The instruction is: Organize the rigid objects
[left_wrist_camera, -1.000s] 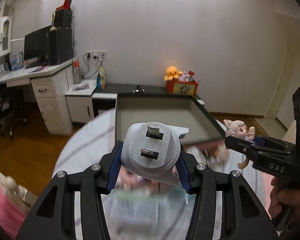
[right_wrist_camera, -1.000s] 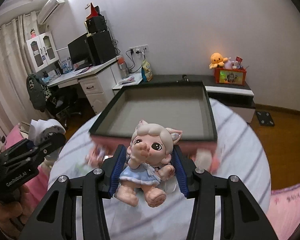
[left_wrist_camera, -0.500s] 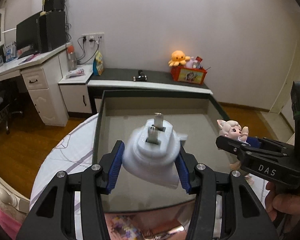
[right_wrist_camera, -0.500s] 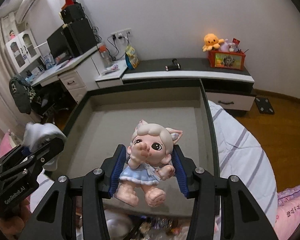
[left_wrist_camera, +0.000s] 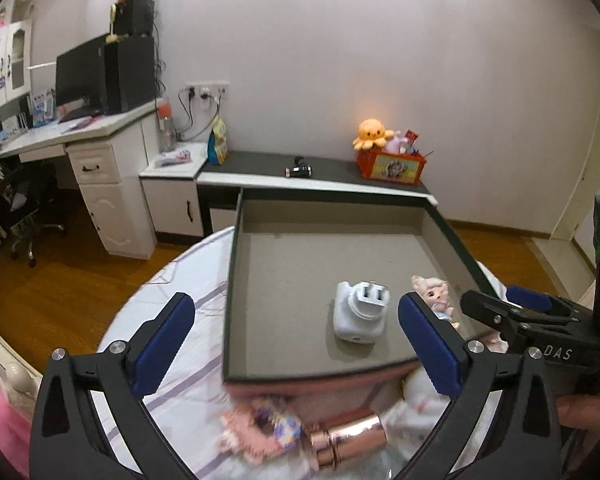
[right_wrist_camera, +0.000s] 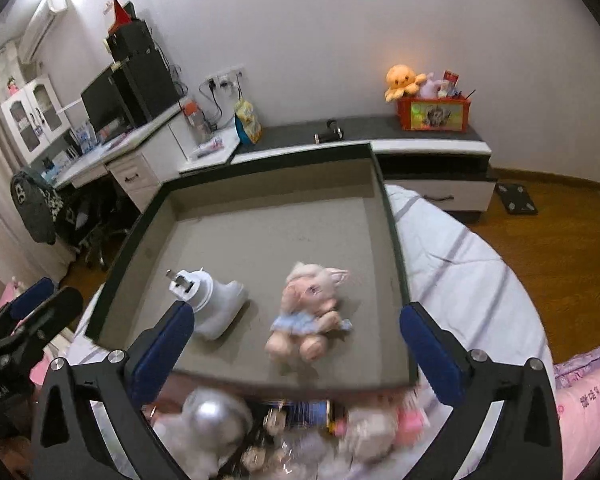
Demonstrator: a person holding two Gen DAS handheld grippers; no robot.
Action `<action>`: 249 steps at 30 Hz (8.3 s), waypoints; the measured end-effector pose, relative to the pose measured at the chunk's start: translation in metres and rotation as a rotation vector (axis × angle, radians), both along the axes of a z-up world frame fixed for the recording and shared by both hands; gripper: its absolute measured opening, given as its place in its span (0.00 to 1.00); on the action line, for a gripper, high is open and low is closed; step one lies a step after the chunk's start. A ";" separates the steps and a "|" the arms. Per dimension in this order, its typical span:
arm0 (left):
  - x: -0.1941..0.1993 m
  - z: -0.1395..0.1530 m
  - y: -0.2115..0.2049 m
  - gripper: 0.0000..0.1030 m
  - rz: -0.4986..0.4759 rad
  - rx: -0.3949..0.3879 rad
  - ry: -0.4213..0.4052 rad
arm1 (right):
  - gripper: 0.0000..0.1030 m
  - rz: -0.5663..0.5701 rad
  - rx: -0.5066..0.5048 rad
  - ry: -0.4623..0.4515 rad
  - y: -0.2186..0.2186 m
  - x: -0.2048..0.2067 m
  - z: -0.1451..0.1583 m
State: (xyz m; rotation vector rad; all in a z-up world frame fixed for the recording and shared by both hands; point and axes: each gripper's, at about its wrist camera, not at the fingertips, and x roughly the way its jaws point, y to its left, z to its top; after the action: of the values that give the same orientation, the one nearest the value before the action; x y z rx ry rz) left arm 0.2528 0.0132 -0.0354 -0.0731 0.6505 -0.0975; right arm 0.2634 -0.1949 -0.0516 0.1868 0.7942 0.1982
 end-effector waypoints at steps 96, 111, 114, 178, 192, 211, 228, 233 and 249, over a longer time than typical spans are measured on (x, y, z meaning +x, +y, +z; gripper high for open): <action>-0.129 -0.094 0.043 0.91 -0.003 -0.070 0.117 | 0.41 0.253 0.036 -0.009 0.058 -0.144 -0.065; -0.143 -0.089 0.037 0.91 -0.023 -0.061 0.103 | 0.41 0.226 0.057 0.034 0.058 -0.126 -0.077; -0.144 -0.090 0.035 0.91 -0.028 -0.061 0.105 | 0.38 0.228 0.069 0.032 0.060 -0.124 -0.081; -0.023 -0.003 0.022 1.00 -0.018 -0.047 -0.030 | 1.00 0.019 0.013 -0.170 -0.005 -0.041 0.021; -0.115 -0.012 0.023 1.00 0.014 -0.068 -0.053 | 1.00 -0.003 -0.029 -0.253 0.016 -0.146 0.026; -0.199 -0.009 0.019 1.00 0.047 -0.033 -0.112 | 1.00 -0.097 -0.084 -0.289 0.009 -0.214 0.022; -0.203 -0.015 0.010 1.00 0.032 -0.039 -0.097 | 1.00 -0.098 -0.092 -0.269 0.010 -0.216 0.016; -0.201 -0.018 0.011 1.00 0.035 -0.043 -0.089 | 1.00 -0.097 -0.096 -0.260 0.009 -0.214 0.013; -0.179 -0.046 0.014 1.00 0.038 -0.045 -0.008 | 1.00 -0.106 -0.111 -0.193 0.002 -0.195 -0.010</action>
State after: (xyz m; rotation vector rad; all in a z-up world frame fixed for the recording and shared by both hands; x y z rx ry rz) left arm 0.0741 0.0270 -0.0817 -0.1288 0.6391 -0.0755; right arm 0.0686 -0.1925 -0.0617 0.1030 0.5995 0.0702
